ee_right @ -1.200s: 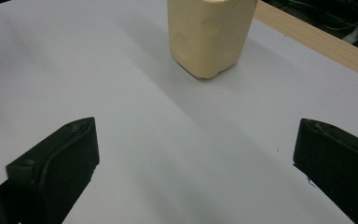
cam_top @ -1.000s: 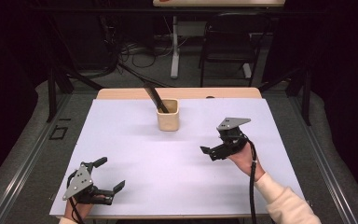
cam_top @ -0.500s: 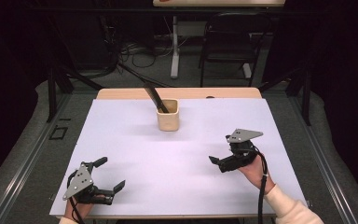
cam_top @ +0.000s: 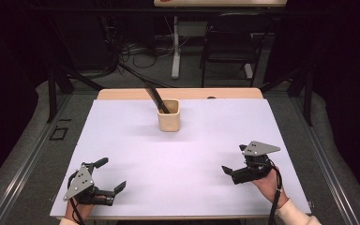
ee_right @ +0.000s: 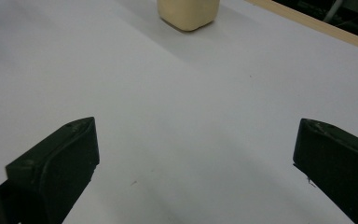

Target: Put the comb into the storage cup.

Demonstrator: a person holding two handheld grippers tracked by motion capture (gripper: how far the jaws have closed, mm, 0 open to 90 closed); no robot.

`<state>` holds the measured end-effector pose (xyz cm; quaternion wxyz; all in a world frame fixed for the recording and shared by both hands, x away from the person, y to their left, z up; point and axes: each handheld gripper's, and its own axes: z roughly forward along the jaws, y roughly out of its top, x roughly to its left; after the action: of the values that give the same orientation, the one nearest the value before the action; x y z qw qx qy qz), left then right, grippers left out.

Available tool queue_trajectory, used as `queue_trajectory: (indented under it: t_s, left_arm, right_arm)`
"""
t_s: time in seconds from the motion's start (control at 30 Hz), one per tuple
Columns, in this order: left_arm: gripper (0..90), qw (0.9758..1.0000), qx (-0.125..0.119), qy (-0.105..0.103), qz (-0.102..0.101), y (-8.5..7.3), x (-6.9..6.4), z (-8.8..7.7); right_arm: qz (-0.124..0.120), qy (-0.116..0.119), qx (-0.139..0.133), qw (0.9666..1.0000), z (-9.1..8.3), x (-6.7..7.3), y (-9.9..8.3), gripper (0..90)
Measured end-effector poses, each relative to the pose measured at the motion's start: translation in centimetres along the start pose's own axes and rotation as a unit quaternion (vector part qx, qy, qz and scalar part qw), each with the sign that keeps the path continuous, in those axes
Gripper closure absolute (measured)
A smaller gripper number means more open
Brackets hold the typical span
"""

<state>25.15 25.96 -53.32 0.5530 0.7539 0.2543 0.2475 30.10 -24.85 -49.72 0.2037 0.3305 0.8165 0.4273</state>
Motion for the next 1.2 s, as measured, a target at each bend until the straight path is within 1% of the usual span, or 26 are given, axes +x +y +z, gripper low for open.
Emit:
queue_trajectory:
  t_s: [0.23, 0.37, 0.6, 0.73, 0.87, 1.2]
  left_arm:
    - [0.0, 1.0000, 0.001, 0.001, 0.000, 0.0, 0.0, 0.0]
    - [0.0, 1.0000, 0.001, 0.001, 0.000, 0.0, 0.0, 0.0]
    - [0.0, 1.0000, 0.001, 0.001, -0.001, 0.0, 0.0, 0.1]
    - [0.0, 1.0000, 0.002, 0.000, 0.000, 0.0, 0.0, 0.1]
    - [0.0, 1.0000, 0.002, 0.000, 0.000, -0.1, 0.0, 0.1]
    - [0.0, 1.0000, 0.006, 0.000, 0.000, -0.1, 0.1, 0.1]
  right_arm:
    - [-0.001, -0.012, -0.005, 0.9999, -0.8, 0.2, -1.4, 0.0]
    - [-0.003, -0.014, -0.007, 0.9999, -1.0, 0.3, -2.0, 0.0]
    - [-0.008, -0.021, -0.014, 0.9996, -1.3, 0.7, -2.9, 0.0]
    - [-0.011, -0.021, -0.019, 0.9995, -1.2, 1.0, -3.5, 0.0]
    - [-0.015, -0.023, -0.019, 0.9994, -1.2, 1.3, -4.0, 0.0]
    - [-0.022, -0.034, -0.025, 0.9989, -1.8, 1.6, -4.7, 0.0]
